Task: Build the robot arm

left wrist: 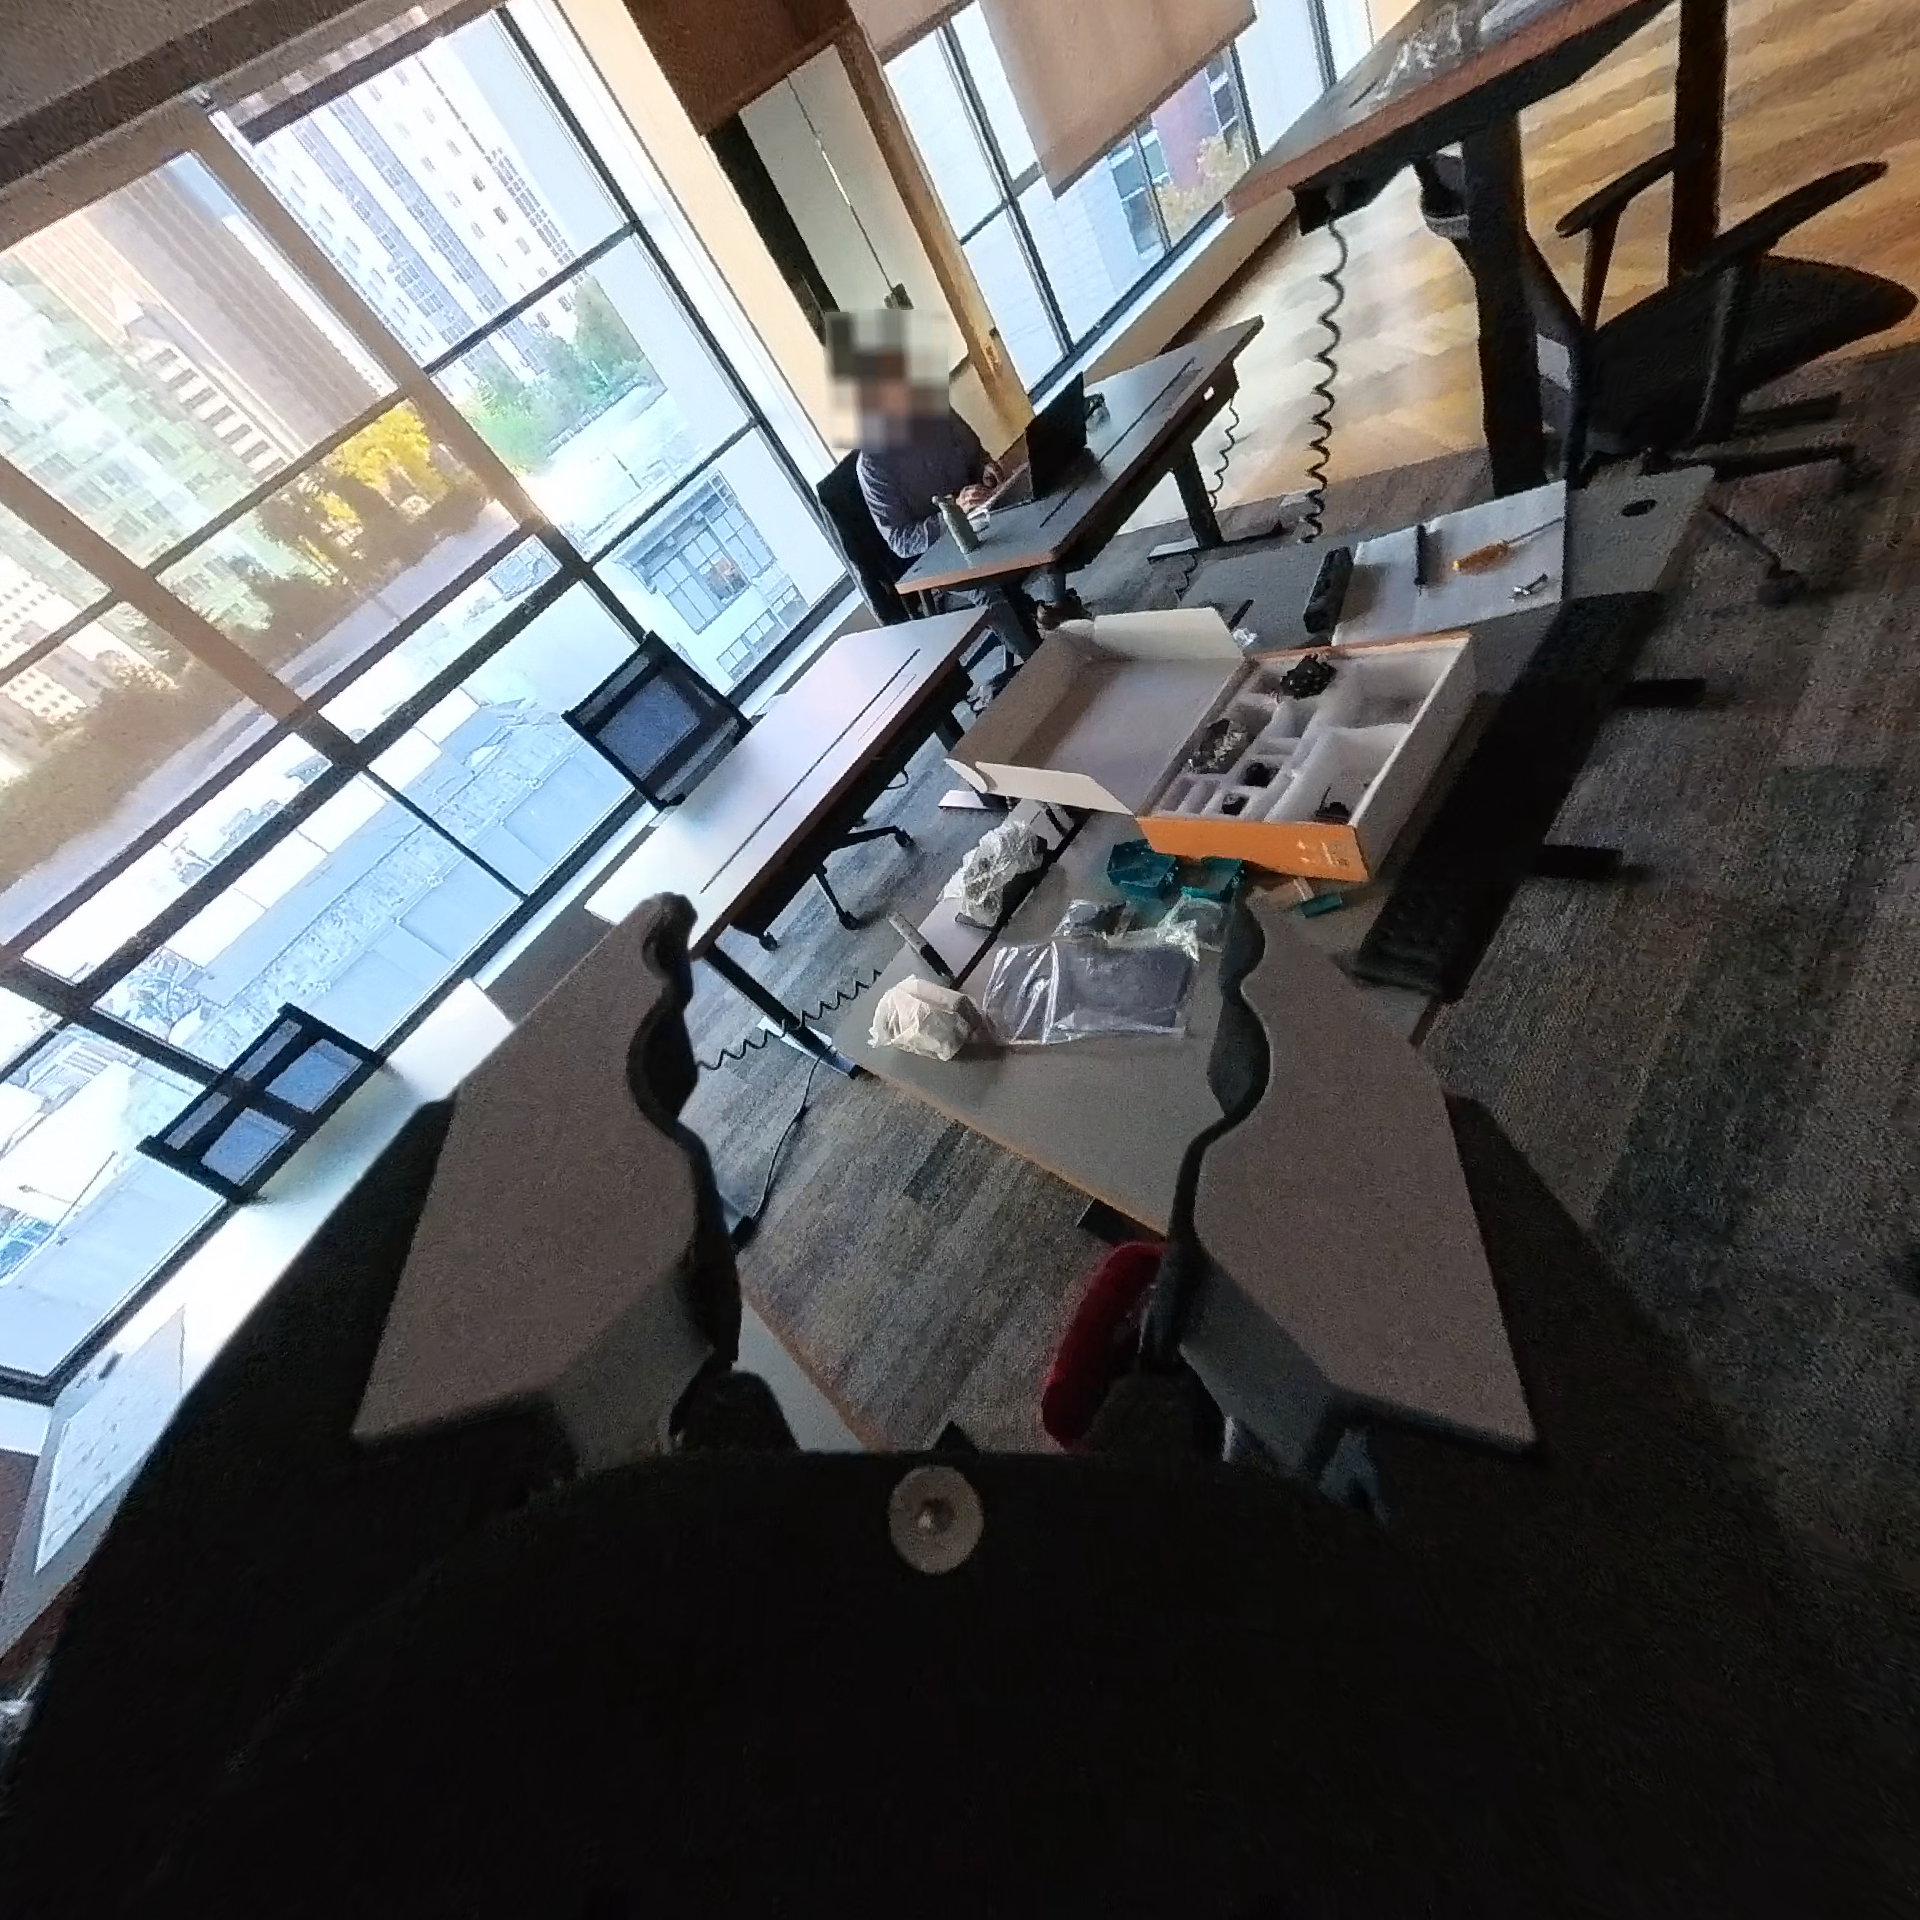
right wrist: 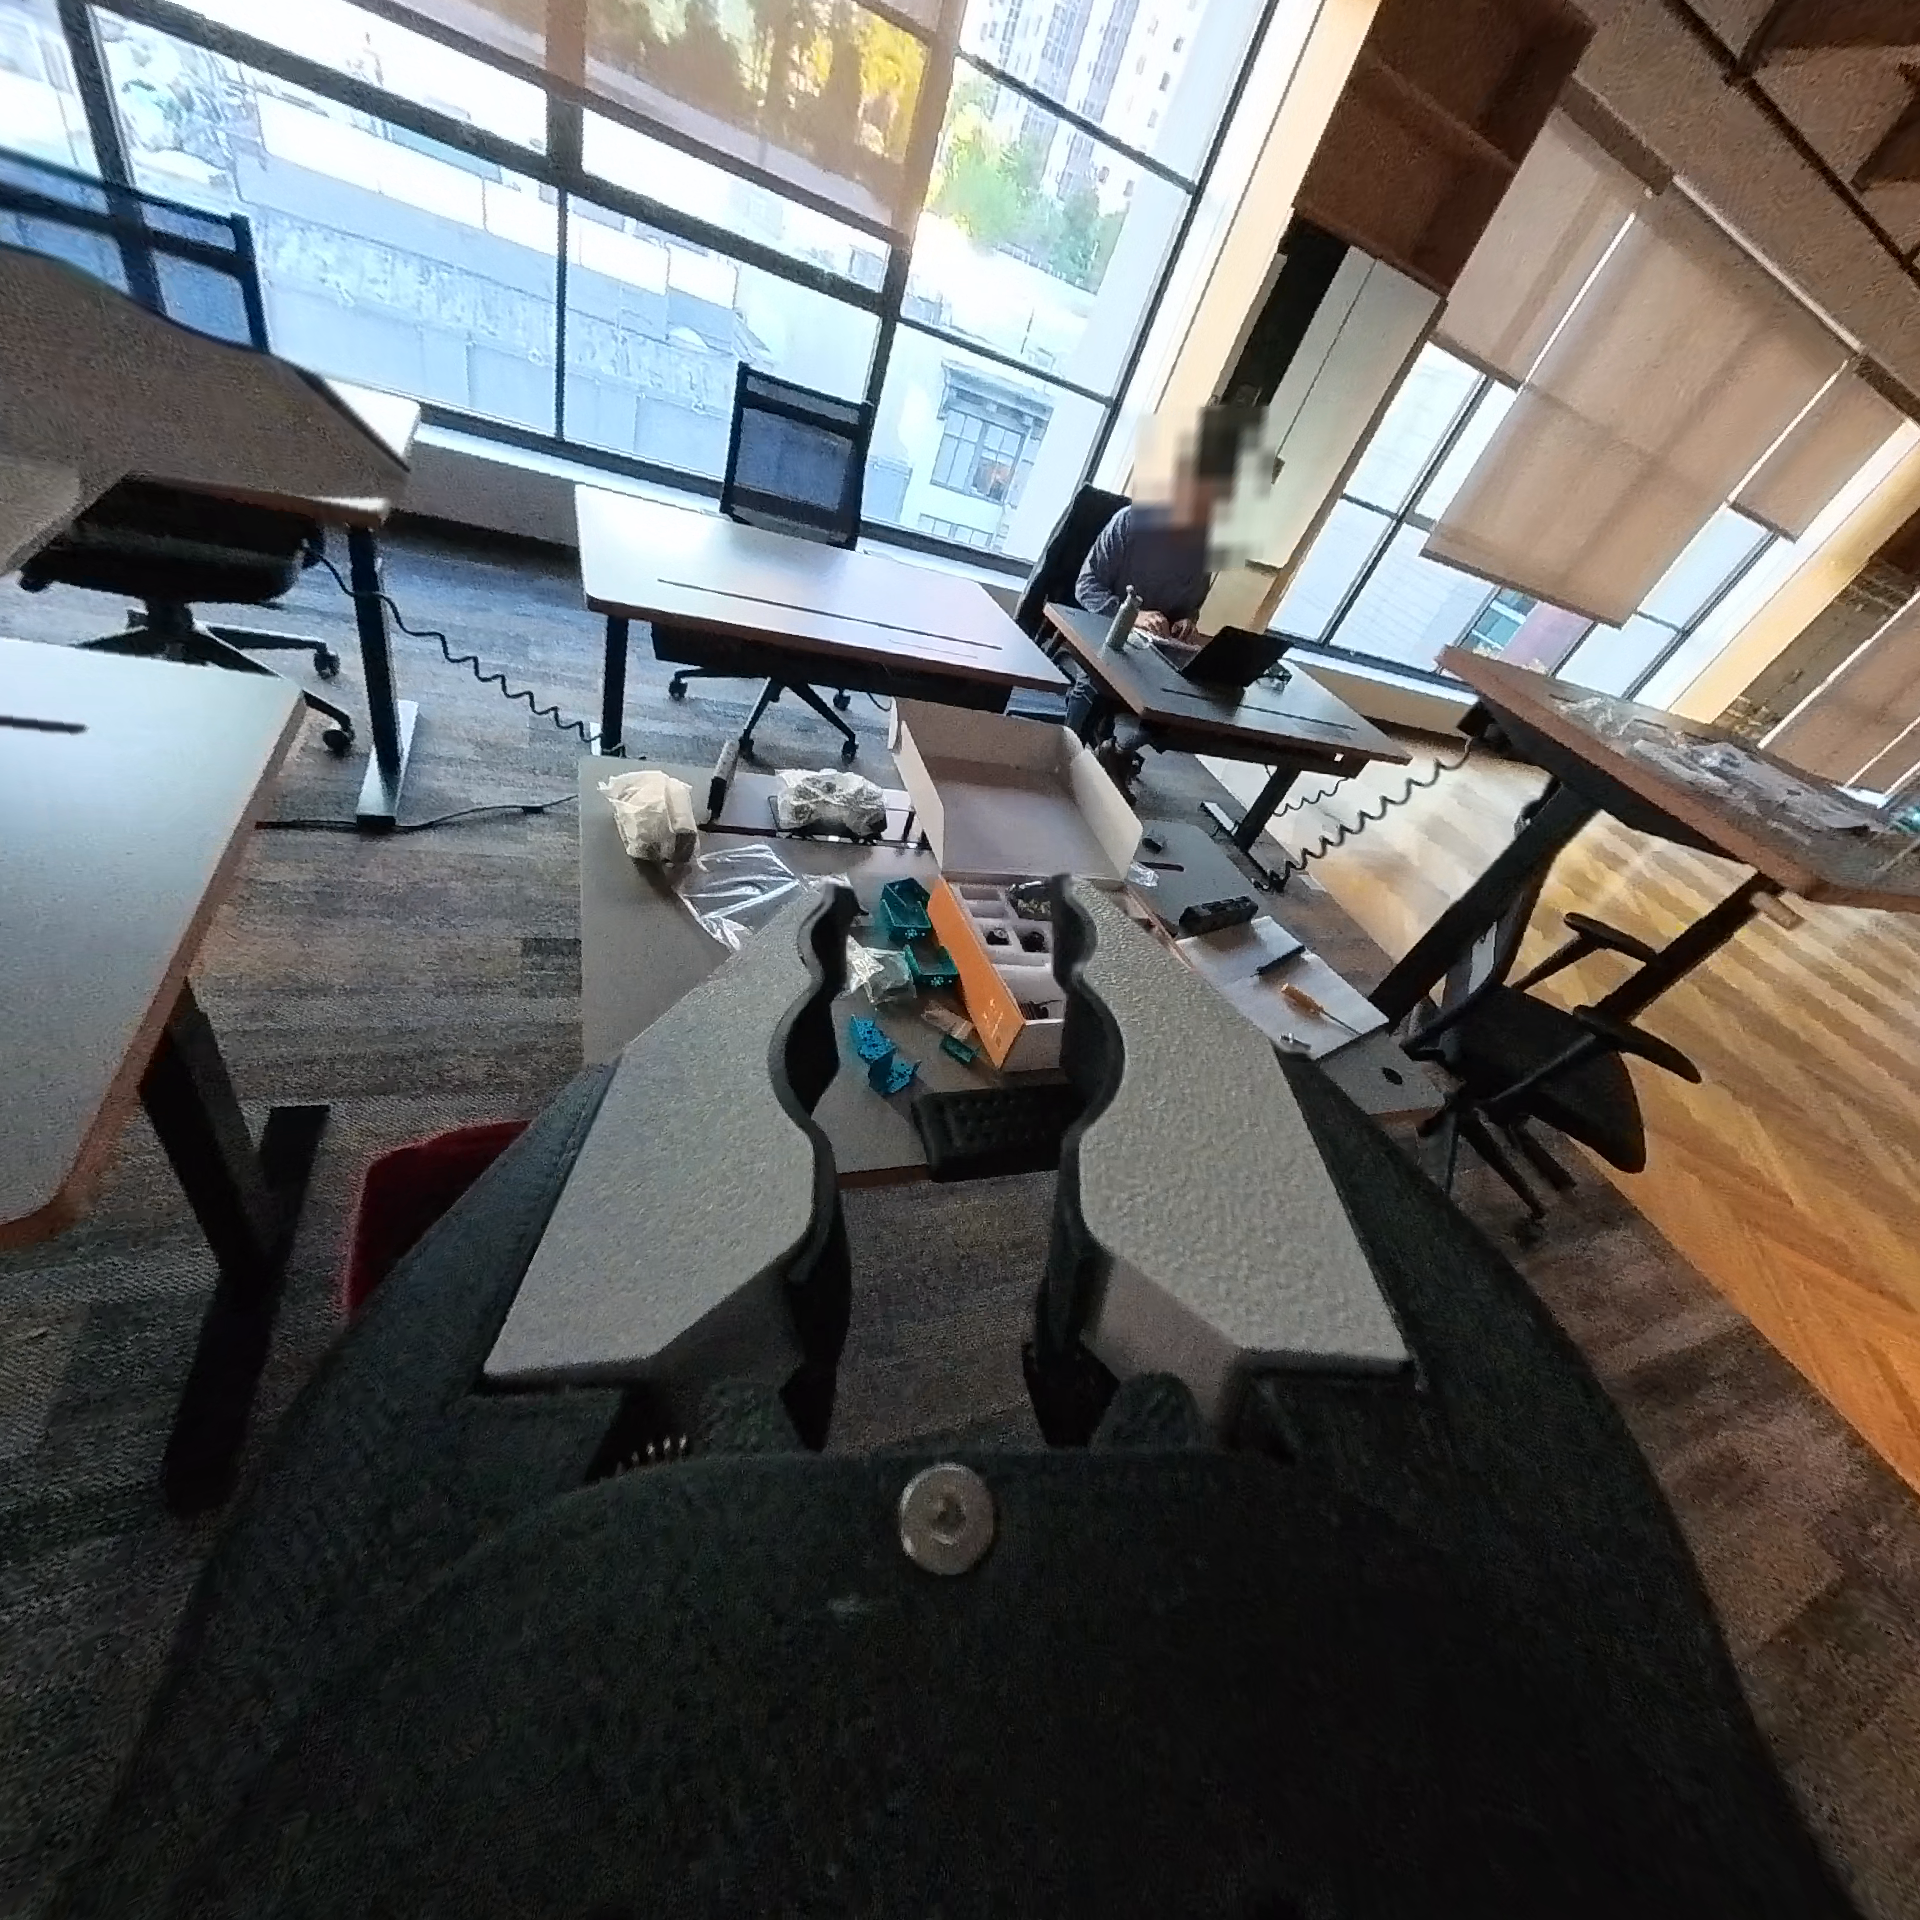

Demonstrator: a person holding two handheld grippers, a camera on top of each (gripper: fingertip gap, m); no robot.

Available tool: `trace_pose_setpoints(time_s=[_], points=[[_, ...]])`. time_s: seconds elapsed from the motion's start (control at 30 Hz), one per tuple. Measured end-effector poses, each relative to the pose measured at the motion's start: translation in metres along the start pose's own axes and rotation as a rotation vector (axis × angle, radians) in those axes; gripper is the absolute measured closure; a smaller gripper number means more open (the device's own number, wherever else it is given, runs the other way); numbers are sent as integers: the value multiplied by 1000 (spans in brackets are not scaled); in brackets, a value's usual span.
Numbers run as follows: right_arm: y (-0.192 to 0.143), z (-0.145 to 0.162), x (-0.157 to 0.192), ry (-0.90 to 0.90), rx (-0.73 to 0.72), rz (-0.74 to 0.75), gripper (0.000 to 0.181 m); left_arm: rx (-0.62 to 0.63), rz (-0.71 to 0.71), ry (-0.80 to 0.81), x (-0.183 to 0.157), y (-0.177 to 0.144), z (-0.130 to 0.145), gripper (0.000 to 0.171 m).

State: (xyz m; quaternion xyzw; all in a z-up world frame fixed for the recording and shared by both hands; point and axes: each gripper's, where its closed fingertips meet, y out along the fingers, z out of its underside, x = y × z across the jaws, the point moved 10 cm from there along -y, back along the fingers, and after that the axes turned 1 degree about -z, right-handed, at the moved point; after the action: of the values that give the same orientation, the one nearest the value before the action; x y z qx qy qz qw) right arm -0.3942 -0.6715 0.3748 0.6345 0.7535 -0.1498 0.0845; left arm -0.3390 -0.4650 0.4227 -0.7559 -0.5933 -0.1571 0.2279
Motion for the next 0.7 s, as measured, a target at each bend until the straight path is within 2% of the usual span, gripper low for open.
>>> trace_pose_setpoints(time_s=[0.13, 0.23, 0.37, 0.43, 0.5, 0.6, 0.7], points=[[21, 3, 3, 25, 46, 42, 140, -13, 47, 8, 5, 26, 3, 71], [42, 3, -11, -24, 111, 166, 137, -24, 108, -47, 11, 50, 15, 71], [59, -10, -60, -124, 260, 404, 132, -113, 152, -221, 34, 79, 49, 75], [67, -15, -81, -158, 270, 444, 132, -156, 140, -283, 43, 91, 67, 75], [78, -9, -99, -175, 290, 456, 131, -138, 130, -310, 47, 106, 78, 74], [99, 11, -128, -175, 306, 444, 132, -137, 86, -330, 42, 130, 77, 74], [125, 29, -161, -158, 342, 402, 131, -219, 56, -382, 29, 147, 56, 87]])
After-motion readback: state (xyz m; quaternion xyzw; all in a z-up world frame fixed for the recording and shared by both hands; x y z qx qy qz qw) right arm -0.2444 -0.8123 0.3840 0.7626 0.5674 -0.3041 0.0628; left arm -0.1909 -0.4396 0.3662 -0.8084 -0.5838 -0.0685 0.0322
